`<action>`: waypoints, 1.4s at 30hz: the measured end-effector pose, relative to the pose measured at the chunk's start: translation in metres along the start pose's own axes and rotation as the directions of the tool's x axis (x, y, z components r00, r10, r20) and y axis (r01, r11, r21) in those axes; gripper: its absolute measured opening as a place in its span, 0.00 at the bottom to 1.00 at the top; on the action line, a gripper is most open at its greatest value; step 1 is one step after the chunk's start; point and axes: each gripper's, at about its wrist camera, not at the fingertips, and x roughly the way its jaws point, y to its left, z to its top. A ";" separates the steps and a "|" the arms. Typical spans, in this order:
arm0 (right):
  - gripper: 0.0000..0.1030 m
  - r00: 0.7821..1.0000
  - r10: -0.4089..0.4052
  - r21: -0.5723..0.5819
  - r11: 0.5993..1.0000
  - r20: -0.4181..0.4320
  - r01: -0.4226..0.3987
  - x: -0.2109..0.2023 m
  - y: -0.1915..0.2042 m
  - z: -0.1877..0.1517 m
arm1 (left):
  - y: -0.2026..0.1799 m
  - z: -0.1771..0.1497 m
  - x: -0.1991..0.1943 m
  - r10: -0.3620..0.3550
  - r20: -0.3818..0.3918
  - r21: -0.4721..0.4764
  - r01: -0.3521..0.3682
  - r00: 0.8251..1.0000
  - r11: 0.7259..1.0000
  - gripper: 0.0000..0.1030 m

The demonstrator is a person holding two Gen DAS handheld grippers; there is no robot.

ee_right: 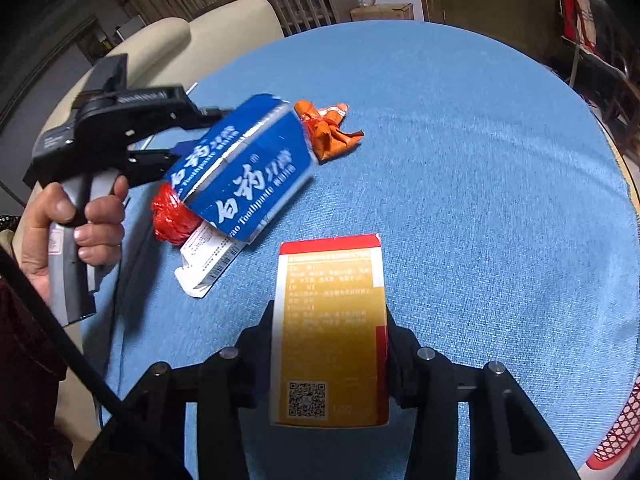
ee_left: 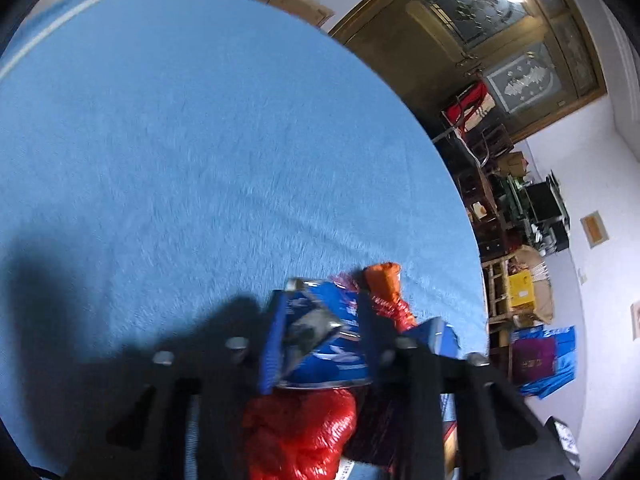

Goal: Collect trash
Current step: 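Hold the yellow-white box in the right gripper while the left gripper grasps the crumpled blue box, then carry the yellow-white box with the right gripper while the left carries the blue box to the basket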

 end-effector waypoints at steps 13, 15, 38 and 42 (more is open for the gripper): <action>0.46 1.000 0.027 0.038 0.999 0.005 -0.028 -0.010 -0.018 -0.008 | -0.021 -0.063 -0.003 -0.033 -0.052 0.089 0.038 0.998 0.995 0.28; 0.46 1.000 0.021 0.041 0.999 0.008 -0.022 -0.016 -0.023 -0.013 | -0.023 -0.079 -0.011 -0.012 -0.053 0.120 0.018 0.999 0.993 0.28; 0.46 0.999 0.049 0.093 0.994 0.023 -0.051 -0.027 -0.044 -0.033 | -0.085 -0.123 -0.013 0.195 -0.008 0.462 -0.169 0.981 0.870 0.72; 0.46 0.998 0.057 0.096 0.994 0.028 -0.059 -0.027 -0.044 -0.033 | -0.075 -0.111 0.002 0.212 -0.027 0.402 -0.184 0.977 0.897 0.72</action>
